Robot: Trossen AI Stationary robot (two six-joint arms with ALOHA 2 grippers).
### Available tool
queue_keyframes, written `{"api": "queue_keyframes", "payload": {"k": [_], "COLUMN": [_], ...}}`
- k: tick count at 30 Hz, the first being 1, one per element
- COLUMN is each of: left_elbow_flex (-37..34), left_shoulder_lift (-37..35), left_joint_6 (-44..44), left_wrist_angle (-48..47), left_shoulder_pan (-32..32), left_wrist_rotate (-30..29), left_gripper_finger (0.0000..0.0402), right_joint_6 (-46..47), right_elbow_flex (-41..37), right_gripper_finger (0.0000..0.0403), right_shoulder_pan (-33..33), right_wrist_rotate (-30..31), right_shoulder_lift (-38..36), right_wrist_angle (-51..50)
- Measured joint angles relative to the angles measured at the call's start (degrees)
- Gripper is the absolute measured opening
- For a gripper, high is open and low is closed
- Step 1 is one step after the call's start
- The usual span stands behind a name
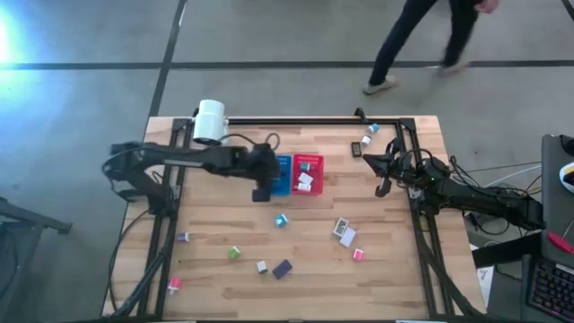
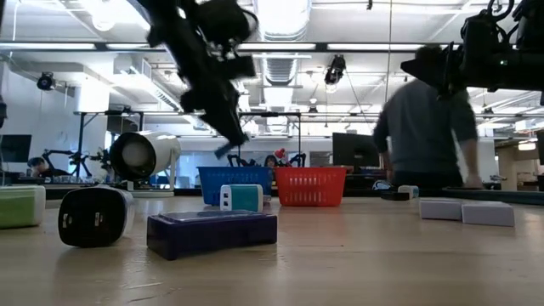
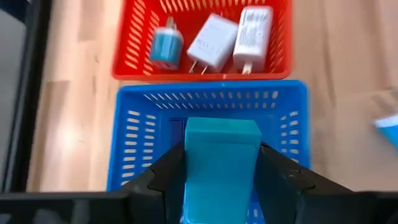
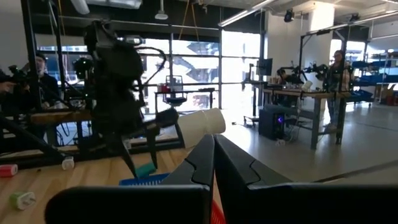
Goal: Pick & Place Office items
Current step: Put the light blue digital clock into the blue bin
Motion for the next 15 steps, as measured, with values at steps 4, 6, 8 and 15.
{"api": "queue_keyframes", "payload": {"k": [4, 6, 8, 15], "left_elbow_flex": [2.63, 3.35, 3.78, 4.13], "left_shoulder_lift": [5.24, 6.89, 7.93, 9.08], "left_joint_6": [0.72, 2.03, 3.08, 4.03], "left_wrist_angle": [-0.20, -0.05, 0.39, -0.38], "left_shoulder_pan": [0.06, 0.06, 0.11, 0.49], "left_wrist_rotate": [-0.61, -0.64, -0.67, -1.47], "left_gripper_finger": [0.0152, 0.0152, 0.0152, 0.0152], "right_joint_6": [-0.64, -1.02, -0.86, 1.71], "right_elbow_flex": [0.00, 0.00, 0.00, 0.00], "right_gripper_finger": [0.0008, 0.0008, 0.0008, 0.0008], "right_shoulder_pan": [0.00, 0.00, 0.01, 0.01], "right_wrist_rotate": [-0.01, -0.01, -0.01, -0.03], "right_shoulder_lift": [-0.02, -0.02, -0.07, -0.07], "right_wrist_angle": [0.00, 0.01, 0.12, 0.20]}}
